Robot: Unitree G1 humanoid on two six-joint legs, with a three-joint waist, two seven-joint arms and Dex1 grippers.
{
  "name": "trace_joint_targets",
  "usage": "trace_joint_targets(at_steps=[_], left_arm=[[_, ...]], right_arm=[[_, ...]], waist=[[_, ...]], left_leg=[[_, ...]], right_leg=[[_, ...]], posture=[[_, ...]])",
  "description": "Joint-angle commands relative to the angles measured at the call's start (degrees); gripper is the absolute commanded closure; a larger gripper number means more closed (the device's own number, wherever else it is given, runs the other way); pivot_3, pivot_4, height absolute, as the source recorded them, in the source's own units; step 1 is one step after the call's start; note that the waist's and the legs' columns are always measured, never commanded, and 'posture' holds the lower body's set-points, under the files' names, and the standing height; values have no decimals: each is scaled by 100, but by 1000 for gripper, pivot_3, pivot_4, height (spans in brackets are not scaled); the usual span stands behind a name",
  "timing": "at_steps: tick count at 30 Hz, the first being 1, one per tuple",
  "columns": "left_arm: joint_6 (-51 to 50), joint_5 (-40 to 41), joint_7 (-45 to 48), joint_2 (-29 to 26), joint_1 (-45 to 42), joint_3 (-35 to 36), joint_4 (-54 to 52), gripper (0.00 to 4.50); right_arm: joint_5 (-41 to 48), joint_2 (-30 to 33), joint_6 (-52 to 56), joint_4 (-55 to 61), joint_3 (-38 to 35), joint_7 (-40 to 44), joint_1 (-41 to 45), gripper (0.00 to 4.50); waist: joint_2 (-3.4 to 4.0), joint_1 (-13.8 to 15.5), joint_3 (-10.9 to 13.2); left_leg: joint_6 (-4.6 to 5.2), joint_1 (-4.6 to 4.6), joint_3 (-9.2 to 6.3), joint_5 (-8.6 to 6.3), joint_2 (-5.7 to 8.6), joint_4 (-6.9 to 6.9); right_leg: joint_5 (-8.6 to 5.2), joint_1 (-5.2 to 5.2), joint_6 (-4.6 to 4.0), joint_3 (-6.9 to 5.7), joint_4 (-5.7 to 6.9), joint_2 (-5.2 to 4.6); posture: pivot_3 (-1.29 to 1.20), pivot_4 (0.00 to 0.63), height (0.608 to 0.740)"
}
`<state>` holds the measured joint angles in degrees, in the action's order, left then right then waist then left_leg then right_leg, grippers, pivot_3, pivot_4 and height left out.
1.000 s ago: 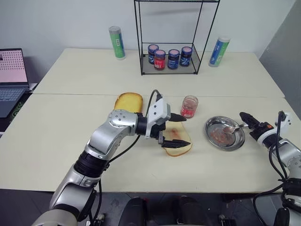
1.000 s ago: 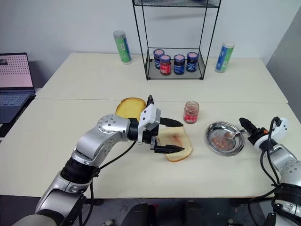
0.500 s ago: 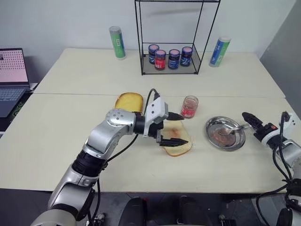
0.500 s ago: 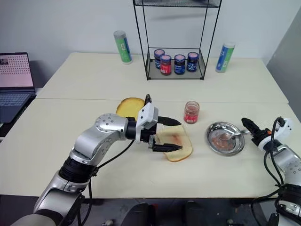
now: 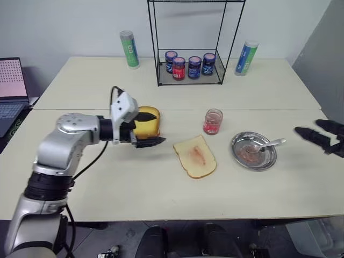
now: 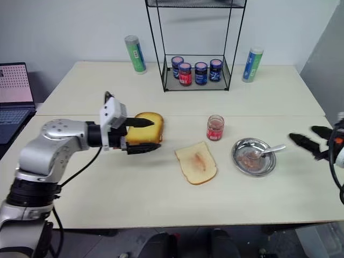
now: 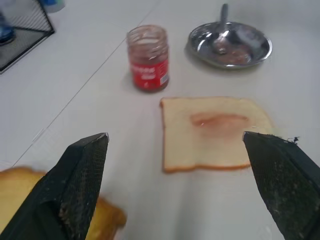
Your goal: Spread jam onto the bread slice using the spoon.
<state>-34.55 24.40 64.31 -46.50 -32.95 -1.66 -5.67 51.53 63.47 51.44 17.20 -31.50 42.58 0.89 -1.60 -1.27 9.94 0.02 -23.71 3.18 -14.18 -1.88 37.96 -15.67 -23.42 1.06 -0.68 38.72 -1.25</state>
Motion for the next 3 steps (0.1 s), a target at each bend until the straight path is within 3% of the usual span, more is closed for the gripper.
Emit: trace_joint_targets(at_steps=[1, 3], left_arm=[[-86, 71, 63, -218, 112, 145, -266, 0], [-130, 112, 12, -212, 129, 175, -318, 0]], right_arm=[[177, 305, 277, 817, 141, 623, -333, 32], [-25, 384, 217, 985, 291, 719, -466, 32]], waist=[[-2, 10, 1], [-2, 31, 1]], left_leg=[[0, 0, 1, 0, 4, 2], [0, -1, 5, 0, 16, 3]], right_leg=[[0, 1, 0, 0, -1, -2], [0, 1, 1, 2, -1, -9]], posture=[[0, 150, 740], [0, 150, 740]])
